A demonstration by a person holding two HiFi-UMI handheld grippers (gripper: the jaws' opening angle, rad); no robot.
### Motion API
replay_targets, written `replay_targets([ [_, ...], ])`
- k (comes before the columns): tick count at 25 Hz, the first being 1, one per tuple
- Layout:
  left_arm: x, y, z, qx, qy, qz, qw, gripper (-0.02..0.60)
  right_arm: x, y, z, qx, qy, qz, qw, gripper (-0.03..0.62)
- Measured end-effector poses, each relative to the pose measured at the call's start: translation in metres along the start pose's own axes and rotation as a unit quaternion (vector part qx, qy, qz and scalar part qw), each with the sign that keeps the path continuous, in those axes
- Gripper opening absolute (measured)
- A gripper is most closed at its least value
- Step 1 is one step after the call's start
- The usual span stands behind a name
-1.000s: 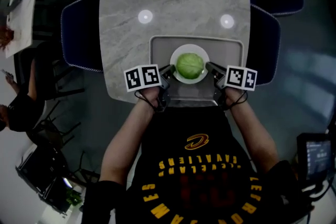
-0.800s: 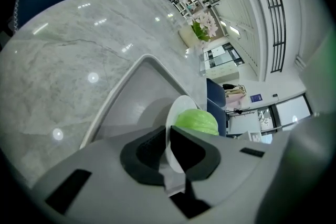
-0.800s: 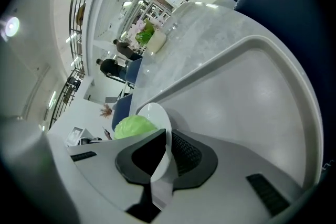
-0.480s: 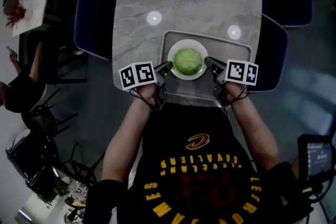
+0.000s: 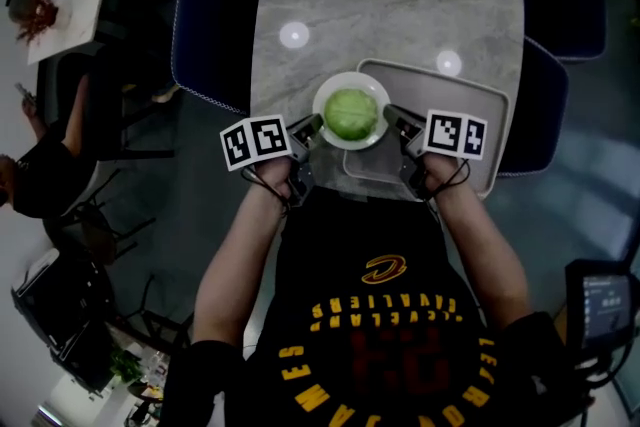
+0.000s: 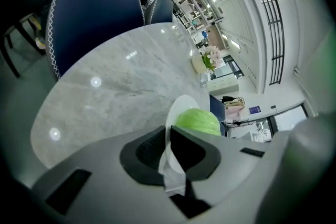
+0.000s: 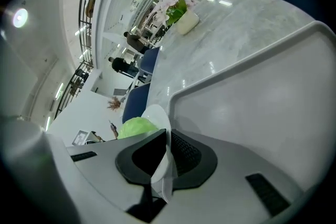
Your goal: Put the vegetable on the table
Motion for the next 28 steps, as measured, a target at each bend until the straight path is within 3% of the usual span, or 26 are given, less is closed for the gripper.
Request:
replay_targets([
  [16, -0.063, -0.103, -0.055, -0.003, -0.015, 0.01, 0.9998, 0.031, -0.074, -0.007, 0.108, 0.012, 0.01, 0.003, 1.0, 0.035],
  [28, -0.09, -0.154, -0.038, -0.013, -0.044, 0.031, 0.9985, 0.031, -0.07, -0.015, 0.167, 0.006, 0.067, -0.002, 0.998, 0.035],
])
Point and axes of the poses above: the fingertips, and each gripper's own axes: z forward along the fingers, x to its right, y out of its underside, the point moved 6 cm from there along -z, backward along the fingers, and after that the axes turned 11 degrees about -z, right-handed, at the moved point
